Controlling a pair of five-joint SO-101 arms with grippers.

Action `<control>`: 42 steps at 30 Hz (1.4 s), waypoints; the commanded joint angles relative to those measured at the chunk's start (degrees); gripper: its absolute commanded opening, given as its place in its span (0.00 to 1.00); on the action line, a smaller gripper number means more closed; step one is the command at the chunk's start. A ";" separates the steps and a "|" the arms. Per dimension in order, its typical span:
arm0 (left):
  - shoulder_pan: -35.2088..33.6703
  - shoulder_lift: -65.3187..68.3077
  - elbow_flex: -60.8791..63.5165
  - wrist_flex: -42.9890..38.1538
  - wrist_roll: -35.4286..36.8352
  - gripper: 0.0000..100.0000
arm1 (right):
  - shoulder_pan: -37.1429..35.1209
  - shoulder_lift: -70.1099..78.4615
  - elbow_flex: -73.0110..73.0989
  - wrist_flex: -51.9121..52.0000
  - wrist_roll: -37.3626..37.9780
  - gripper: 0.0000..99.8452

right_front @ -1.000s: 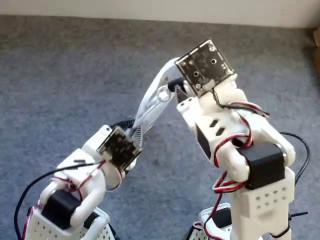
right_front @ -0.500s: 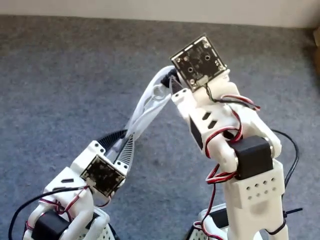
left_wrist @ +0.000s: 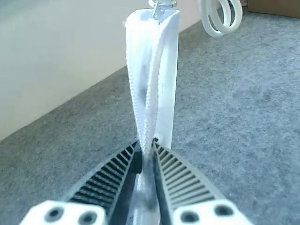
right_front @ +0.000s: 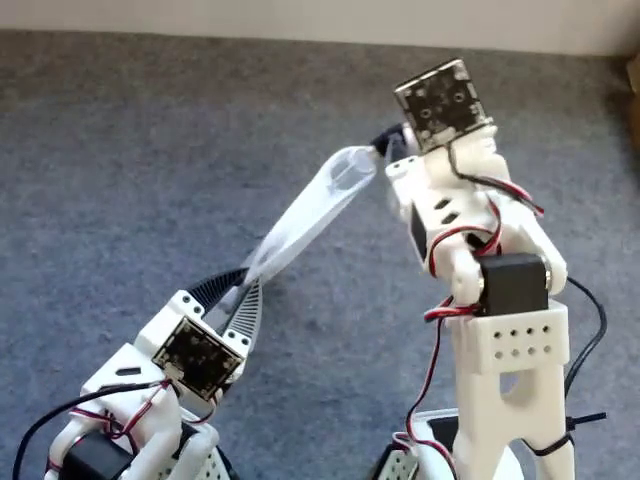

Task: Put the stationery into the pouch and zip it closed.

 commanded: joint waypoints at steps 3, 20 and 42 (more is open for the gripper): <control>-3.56 -0.22 -0.13 1.93 0.97 0.01 | 6.11 -0.04 2.68 -6.02 0.18 0.00; -3.56 -0.22 -0.40 1.85 2.29 0.01 | 17.19 -0.04 12.35 -10.77 11.43 0.00; -3.65 -0.22 -0.48 1.67 3.69 0.01 | 23.34 -0.84 12.18 0.04 10.99 0.05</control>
